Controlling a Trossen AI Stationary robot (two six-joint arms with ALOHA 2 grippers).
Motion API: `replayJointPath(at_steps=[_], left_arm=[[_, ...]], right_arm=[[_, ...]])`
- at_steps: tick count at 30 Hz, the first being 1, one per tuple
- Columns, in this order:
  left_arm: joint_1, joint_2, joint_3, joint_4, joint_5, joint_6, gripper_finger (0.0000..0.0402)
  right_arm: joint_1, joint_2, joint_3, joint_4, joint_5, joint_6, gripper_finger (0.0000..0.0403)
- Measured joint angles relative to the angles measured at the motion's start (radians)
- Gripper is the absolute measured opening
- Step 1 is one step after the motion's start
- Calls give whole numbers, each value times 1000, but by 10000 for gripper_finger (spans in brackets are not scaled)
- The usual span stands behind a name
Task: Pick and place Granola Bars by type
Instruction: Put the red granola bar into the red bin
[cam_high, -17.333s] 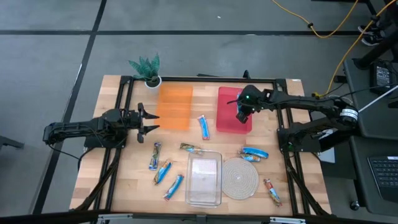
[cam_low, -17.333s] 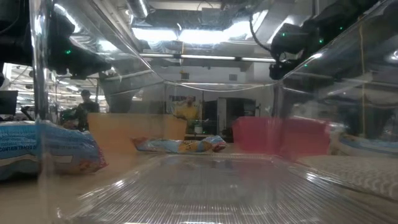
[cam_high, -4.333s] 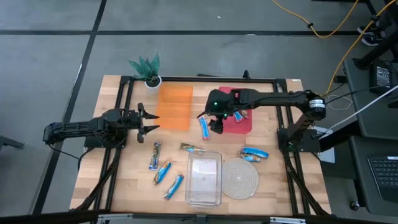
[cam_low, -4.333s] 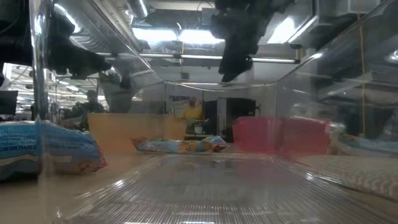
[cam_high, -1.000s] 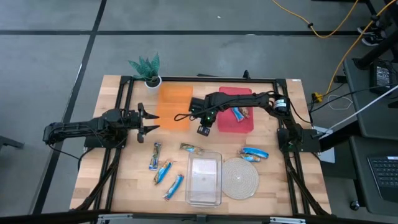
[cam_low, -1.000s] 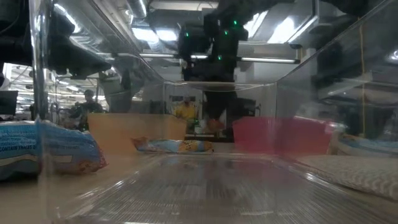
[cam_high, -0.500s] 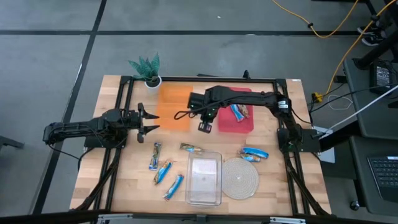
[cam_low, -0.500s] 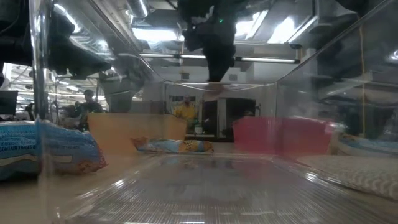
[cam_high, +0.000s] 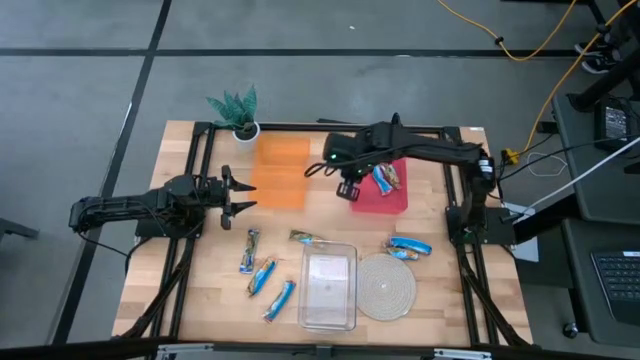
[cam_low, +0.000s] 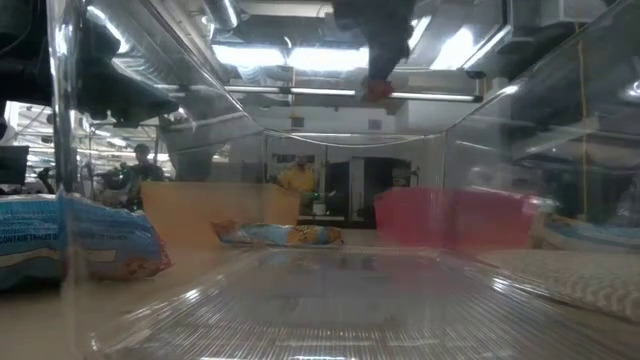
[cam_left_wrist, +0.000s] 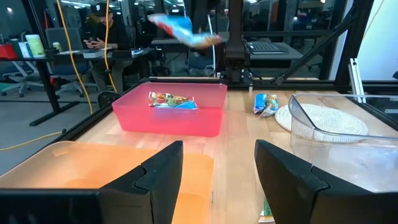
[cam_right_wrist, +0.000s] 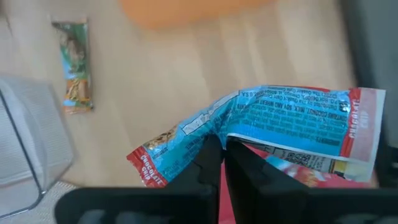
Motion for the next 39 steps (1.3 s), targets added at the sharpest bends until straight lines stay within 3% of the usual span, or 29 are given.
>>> replayJointPath(at_steps=[14, 21, 26, 39], left_arm=[[0, 0, 0, 0, 0, 0, 194], [0, 0, 0, 0, 0, 0, 194], [0, 0, 0, 0, 0, 0, 194], [0, 0, 0, 0, 0, 0, 194]], right_arm=[[-30, -149, -32, -54, 119, 5, 21], [-94, -270, -333, 119, 110, -17, 21], [-159, -340, -557, 312, 21, -57, 21], [-327, -317, -893, 685, -184, -154, 21]])
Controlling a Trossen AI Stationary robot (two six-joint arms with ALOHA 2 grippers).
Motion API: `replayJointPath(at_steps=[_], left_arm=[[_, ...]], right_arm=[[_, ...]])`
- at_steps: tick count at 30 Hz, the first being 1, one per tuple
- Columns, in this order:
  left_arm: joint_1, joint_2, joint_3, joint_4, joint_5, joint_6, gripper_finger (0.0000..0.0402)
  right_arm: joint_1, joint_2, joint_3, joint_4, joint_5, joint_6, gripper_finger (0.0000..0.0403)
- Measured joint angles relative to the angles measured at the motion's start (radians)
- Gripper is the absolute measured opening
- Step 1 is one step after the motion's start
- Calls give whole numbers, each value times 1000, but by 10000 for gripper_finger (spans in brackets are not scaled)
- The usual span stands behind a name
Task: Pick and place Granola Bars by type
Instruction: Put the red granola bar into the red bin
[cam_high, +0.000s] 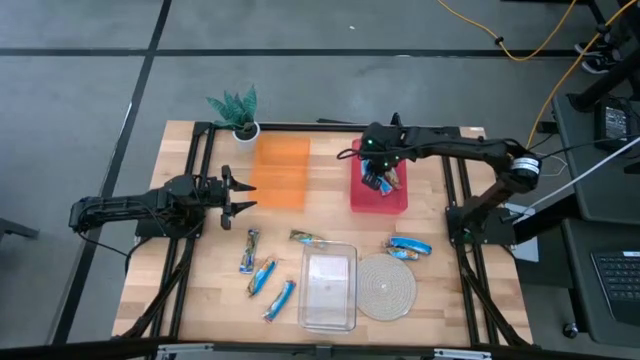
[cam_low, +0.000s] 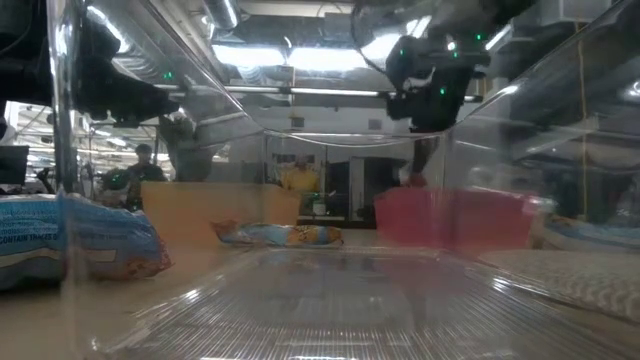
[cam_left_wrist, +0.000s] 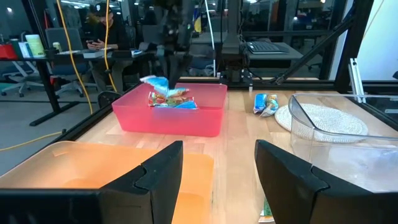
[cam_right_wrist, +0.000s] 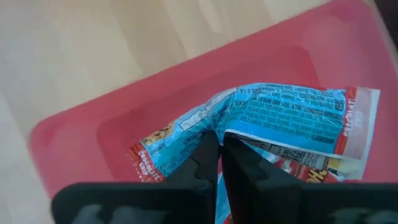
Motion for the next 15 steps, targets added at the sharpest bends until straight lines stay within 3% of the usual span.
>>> replayJointPath(at_steps=[7, 15], left_arm=[[0, 0, 0, 0, 0, 0, 194], [0, 0, 0, 0, 0, 0, 194]], right_arm=[[-38, 52, -14, 89, -127, -2, 21], [-37, 109, 2, 81, -133, 1, 21]])
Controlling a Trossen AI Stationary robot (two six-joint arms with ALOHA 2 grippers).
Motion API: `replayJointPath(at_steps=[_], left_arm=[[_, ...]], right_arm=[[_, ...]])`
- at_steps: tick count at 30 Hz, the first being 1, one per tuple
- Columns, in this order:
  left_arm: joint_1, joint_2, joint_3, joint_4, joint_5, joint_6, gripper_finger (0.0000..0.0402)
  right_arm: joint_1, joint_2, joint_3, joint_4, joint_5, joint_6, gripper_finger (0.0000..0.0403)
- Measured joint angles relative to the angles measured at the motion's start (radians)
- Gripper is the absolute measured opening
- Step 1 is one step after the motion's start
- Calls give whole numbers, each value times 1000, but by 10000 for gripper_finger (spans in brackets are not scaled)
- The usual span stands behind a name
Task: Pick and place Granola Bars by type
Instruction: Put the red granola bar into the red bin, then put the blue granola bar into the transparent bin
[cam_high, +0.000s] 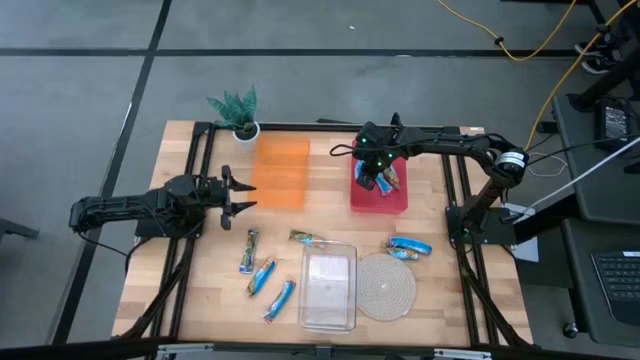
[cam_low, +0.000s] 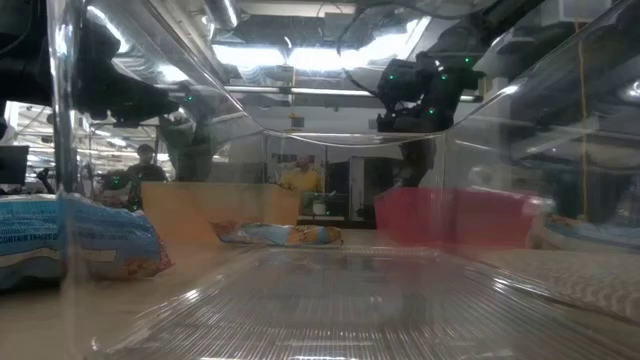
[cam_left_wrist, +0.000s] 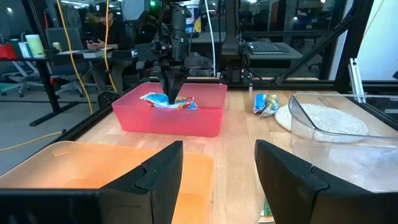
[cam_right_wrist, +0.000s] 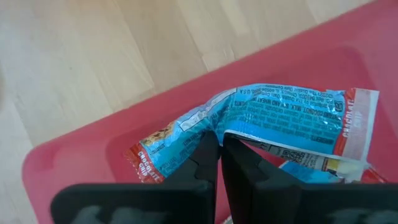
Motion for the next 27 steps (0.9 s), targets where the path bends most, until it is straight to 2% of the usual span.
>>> replayJointPath(at_steps=[11, 22, 27], left_arm=[[0, 0, 0, 0, 0, 0, 194], [0, 0, 0, 0, 0, 0, 194], [0, 0, 0, 0, 0, 0, 194]], right_arm=[[0, 5, 0, -22, 0, 2, 25], [5, 5, 0, -28, 1, 57, 76], [30, 1, 0, -92, 5, 89, 88]])
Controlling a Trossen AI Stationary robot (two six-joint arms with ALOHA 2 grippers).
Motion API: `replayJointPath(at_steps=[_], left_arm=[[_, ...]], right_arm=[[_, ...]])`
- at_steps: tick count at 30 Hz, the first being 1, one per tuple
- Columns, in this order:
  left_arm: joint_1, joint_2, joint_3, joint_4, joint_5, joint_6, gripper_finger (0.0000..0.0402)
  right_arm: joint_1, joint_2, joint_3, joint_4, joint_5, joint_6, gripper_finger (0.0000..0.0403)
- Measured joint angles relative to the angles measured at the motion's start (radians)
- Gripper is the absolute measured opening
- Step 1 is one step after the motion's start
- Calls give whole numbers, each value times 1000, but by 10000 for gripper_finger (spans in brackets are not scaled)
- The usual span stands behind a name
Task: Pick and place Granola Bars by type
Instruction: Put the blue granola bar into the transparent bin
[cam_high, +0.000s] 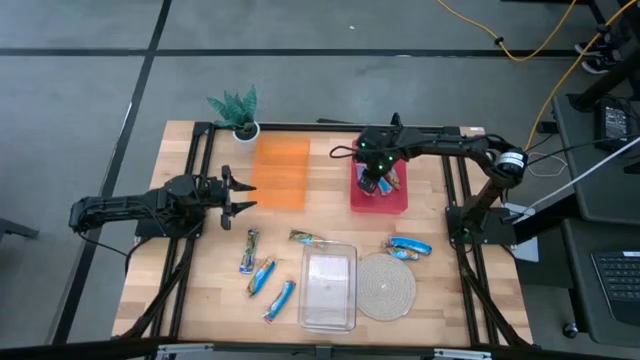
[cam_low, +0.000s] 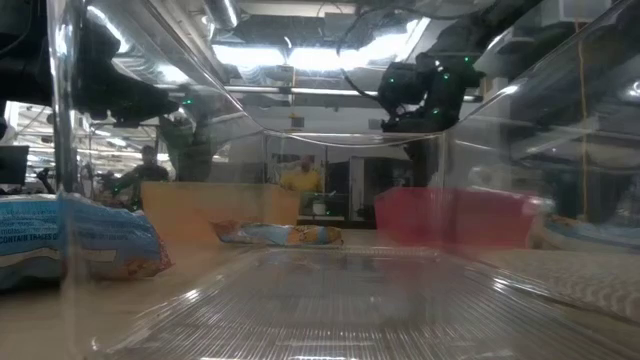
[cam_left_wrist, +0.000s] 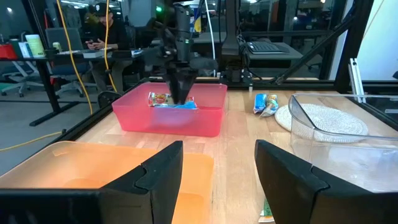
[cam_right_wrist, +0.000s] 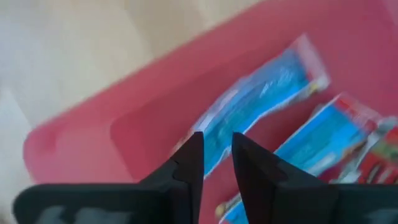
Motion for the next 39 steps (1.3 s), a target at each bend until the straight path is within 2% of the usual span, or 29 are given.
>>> replayJointPath(at_steps=[9, 17, 25, 32, 39], left_arm=[[0, 0, 0, 0, 0, 0, 194], [0, 0, 0, 0, 0, 0, 194], [0, 0, 0, 0, 0, 0, 194], [0, 0, 0, 0, 0, 0, 194], [0, 0, 0, 0, 0, 0, 194]], right_arm=[[76, -15, 0, -130, 14, 50, 88], [141, -64, 0, -145, 75, 90, 90], [209, -196, 0, -170, 135, 144, 89], [321, -301, -5, -271, 224, 233, 89], [442, -392, -109, -279, 244, 387, 88]])
